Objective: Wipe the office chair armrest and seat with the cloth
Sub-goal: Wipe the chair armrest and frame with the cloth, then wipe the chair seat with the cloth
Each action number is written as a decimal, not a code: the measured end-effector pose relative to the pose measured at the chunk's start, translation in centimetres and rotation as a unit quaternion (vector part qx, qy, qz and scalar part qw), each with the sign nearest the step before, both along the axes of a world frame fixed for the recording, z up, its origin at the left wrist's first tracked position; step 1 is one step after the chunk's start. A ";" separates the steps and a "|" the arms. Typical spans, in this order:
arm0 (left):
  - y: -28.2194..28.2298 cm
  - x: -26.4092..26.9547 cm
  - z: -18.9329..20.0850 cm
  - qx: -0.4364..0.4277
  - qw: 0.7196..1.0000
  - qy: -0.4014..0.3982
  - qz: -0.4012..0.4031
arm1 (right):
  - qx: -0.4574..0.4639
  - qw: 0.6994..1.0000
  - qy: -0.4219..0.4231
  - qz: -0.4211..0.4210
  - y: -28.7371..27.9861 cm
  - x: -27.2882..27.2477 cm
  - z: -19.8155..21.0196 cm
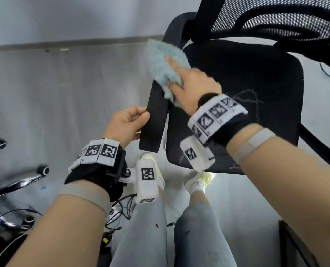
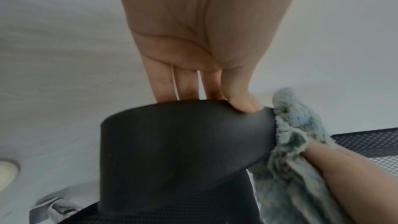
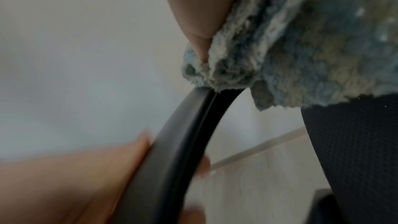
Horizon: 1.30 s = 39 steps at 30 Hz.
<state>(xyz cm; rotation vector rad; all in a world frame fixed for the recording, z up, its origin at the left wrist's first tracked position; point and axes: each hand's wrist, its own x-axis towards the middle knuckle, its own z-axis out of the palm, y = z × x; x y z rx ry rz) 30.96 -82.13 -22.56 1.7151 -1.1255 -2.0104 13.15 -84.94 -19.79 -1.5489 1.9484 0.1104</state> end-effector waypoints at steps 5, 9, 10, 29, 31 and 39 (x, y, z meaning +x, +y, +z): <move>0.7 -0.6 0.4 -0.047 0.999 0.021 -0.012 | -0.021 0.990 -0.079 -0.113 -3.2 -0.8 -1.3; 0.8 -0.9 0.2 -0.067 0.998 0.019 -0.001 | -0.046 0.989 -0.126 -0.068 1.3 0.6 -1.7; 0.9 -0.9 0.2 -0.068 0.997 0.015 0.010 | -0.043 0.984 -0.161 -0.056 2.7 0.9 -2.2; 5.1 -14.7 -6.6 -0.153 0.960 -0.162 -0.167 | -0.105 0.923 0.014 -0.370 14.5 -16.7 -13.2; 5.0 -15.1 -8.6 -0.137 0.938 -0.238 -0.210 | -0.128 0.958 0.024 -0.256 15.0 -16.0 -13.1; 4.2 -14.7 -13.1 -0.113 0.889 -0.338 -0.287 | -0.044 0.990 0.106 -0.086 11.5 -15.7 -17.7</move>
